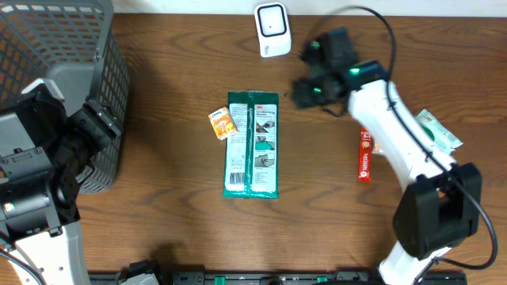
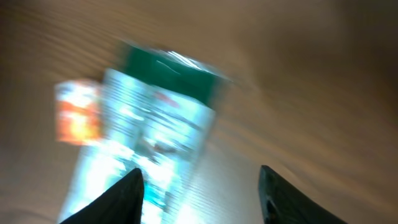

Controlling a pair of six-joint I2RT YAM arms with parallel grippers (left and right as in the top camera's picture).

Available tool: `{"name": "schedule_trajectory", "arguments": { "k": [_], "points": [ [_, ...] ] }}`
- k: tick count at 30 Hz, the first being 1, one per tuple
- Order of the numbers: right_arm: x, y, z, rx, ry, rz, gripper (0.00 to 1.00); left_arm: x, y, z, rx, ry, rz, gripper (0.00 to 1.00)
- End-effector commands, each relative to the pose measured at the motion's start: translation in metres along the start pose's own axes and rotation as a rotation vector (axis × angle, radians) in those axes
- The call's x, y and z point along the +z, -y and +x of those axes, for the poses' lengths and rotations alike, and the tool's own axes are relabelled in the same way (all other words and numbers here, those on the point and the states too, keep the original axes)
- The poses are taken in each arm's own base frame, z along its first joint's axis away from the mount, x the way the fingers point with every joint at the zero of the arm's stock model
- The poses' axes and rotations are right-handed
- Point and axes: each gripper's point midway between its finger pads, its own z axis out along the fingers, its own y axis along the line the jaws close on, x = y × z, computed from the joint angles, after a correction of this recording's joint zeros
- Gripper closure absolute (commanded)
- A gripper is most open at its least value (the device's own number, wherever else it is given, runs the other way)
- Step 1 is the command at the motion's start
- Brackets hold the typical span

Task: Scan the item barcode
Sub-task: 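Move the right gripper left to the small orange Kleenex packet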

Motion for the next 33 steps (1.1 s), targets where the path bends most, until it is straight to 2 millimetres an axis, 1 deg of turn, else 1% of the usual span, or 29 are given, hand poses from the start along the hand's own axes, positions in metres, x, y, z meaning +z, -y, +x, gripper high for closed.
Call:
{"name": "schedule_trajectory", "arguments": {
  "k": [1,2,4,7,11,13,16,20,22,25,27,33],
  "points": [
    [-0.006,-0.076,-0.015,-0.098,0.096,-0.075,0.41,-0.005,0.000,-0.006,0.021,0.020,-0.005,0.20],
    [-0.002,-0.091,-0.017,-0.135,0.131,-0.050,0.40,-0.005,0.000,-0.006,0.021,0.020,-0.005,0.19],
    [0.005,-0.115,-0.020,-0.194,0.195,0.018,0.39,-0.005,0.000,-0.006,0.021,0.020,-0.005,0.19],
    [0.020,-0.144,-0.017,-0.293,0.280,0.155,0.37,-0.005,0.000,-0.006,0.021,0.020,-0.005,0.20],
    [0.051,-0.171,-0.002,-0.432,0.328,0.287,0.36,-0.005,0.000,-0.006,0.021,0.020,-0.005,0.19],
    [0.069,-0.178,0.008,-0.497,0.330,0.335,0.37,-0.005,0.000,-0.006,0.021,0.020,-0.005,0.19],
    [0.095,-0.174,0.022,-0.577,0.315,0.429,0.35,-0.005,0.000,-0.005,0.021,0.019,-0.005,0.20],
    [0.123,-0.151,0.039,-0.655,0.261,0.564,0.30,-0.005,0.000,-0.006,0.021,0.020,-0.005,0.20],
    [0.133,-0.141,0.046,-0.664,0.241,0.607,0.30,-0.005,0.000,-0.006,0.021,0.020,-0.005,0.19],
    [0.142,-0.127,0.052,-0.672,0.214,0.663,0.29,-0.005,0.000,-0.006,0.021,0.020,-0.005,0.20],
    [0.144,-0.122,0.054,-0.675,0.197,0.671,0.29,-0.005,0.000,-0.006,0.021,0.020,-0.005,0.20],
    [0.148,-0.116,0.058,-0.681,0.163,0.658,0.31,-0.005,0.000,-0.006,0.021,0.020,-0.005,0.20]
  ]
}}
